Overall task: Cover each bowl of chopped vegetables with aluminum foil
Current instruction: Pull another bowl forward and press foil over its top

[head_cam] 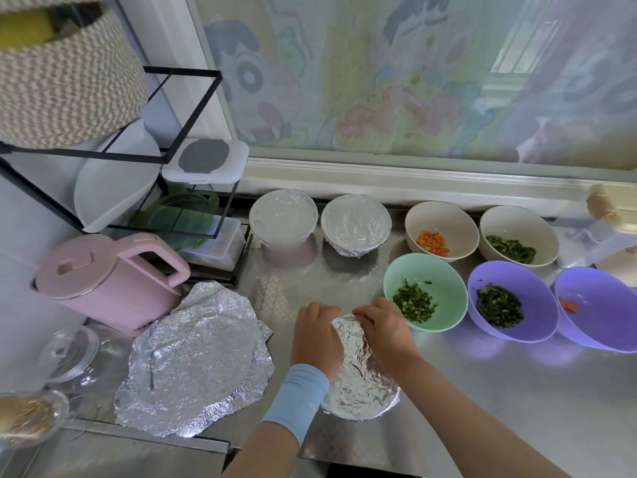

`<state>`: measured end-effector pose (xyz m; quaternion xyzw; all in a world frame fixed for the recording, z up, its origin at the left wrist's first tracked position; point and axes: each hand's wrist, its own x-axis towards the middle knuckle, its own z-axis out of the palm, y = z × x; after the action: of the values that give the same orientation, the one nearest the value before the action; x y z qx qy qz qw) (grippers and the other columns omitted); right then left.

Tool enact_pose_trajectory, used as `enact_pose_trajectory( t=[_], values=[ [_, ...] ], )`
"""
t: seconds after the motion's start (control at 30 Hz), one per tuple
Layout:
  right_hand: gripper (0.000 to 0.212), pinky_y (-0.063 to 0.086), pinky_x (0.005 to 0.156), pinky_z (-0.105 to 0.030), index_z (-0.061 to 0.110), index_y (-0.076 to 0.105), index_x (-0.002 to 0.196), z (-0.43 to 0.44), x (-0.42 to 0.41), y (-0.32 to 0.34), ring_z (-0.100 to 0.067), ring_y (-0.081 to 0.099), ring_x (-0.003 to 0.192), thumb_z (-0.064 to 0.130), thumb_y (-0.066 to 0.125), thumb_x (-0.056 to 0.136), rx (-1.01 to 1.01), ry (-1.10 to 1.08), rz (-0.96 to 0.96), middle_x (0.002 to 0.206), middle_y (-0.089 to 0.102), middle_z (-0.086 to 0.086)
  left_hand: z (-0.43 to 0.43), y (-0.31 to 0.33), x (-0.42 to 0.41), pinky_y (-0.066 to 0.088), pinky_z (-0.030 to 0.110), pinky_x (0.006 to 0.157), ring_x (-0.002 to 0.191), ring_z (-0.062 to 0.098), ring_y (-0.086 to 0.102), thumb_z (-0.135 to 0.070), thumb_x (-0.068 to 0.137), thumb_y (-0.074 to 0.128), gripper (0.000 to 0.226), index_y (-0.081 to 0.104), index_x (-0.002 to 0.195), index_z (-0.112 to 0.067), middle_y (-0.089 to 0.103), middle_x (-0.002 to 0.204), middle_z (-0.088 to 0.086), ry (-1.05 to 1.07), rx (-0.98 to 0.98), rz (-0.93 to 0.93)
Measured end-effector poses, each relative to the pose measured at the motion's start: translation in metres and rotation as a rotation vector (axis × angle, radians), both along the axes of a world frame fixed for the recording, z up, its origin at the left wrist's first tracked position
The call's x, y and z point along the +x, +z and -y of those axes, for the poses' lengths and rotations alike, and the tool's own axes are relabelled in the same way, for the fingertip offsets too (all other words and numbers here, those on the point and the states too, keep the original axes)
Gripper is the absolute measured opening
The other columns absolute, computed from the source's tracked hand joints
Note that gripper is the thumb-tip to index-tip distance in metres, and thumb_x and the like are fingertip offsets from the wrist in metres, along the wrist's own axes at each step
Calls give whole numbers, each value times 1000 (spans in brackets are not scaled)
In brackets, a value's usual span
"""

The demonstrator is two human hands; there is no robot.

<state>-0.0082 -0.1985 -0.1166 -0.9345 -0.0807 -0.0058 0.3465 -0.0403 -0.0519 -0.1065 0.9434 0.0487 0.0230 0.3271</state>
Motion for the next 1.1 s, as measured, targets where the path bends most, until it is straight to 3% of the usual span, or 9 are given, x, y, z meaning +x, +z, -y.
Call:
enact_pose_trajectory(
  t=[0.17,0.33,0.47,0.57,0.7,0.87,0.97,1.1],
  values=[
    [11,42,75,-23,11,73,92,5,-10,0,-11,51,80,20,73,86,18,-74,-19,86,55,5,5,-1,13,35,15,82,107,10,46,-19,100,50,23,68,113,-20,58,106,-6,-120,-40,-47],
    [13,34,76,-4,12,74,97,-9,-7,3,-9,53,82,16,72,85,84,-37,-110,89,57,4,-12,-8,-2,34,16,84,101,11,46,-10,97,51,22,68,110,-18,59,105,-4,62,-11,-38],
    [8,45,77,-20,17,76,91,-17,1,4,-8,58,80,17,71,86,122,35,-164,86,58,6,-17,-10,-9,27,11,82,94,3,37,-5,95,53,26,69,110,-19,55,102,-6,68,-5,-1],
    [7,47,74,-25,18,77,90,-15,3,0,-11,58,76,18,70,87,121,74,-138,81,58,3,-15,-13,-7,29,13,79,91,5,38,-15,96,56,18,71,106,-18,54,98,-8,105,-33,-4],
    [9,46,74,-27,18,77,92,-14,5,-1,-12,56,77,20,69,89,103,116,-130,80,56,4,-16,-15,-5,34,18,82,91,7,39,-23,99,53,21,72,106,-16,57,98,-4,116,-48,-17],
    [15,41,81,-24,13,75,101,-14,0,-3,-17,54,91,19,68,90,-5,114,-60,93,60,0,-16,-9,-4,39,22,86,97,10,42,-23,101,50,23,69,112,-17,58,104,-2,93,-14,-34],
    [9,40,79,-22,14,73,94,-16,-6,-2,-14,52,91,18,66,90,30,28,-75,91,58,3,-13,-8,-2,35,17,83,98,9,42,-24,100,51,22,68,113,-19,56,104,-6,25,-41,-27],
    [10,45,78,-24,16,76,92,-14,-6,-1,-11,55,86,20,67,90,103,12,-131,86,58,4,-11,-10,3,39,22,84,98,10,45,-22,99,52,20,71,103,-21,58,99,-7,78,-107,-73]
  ],
)
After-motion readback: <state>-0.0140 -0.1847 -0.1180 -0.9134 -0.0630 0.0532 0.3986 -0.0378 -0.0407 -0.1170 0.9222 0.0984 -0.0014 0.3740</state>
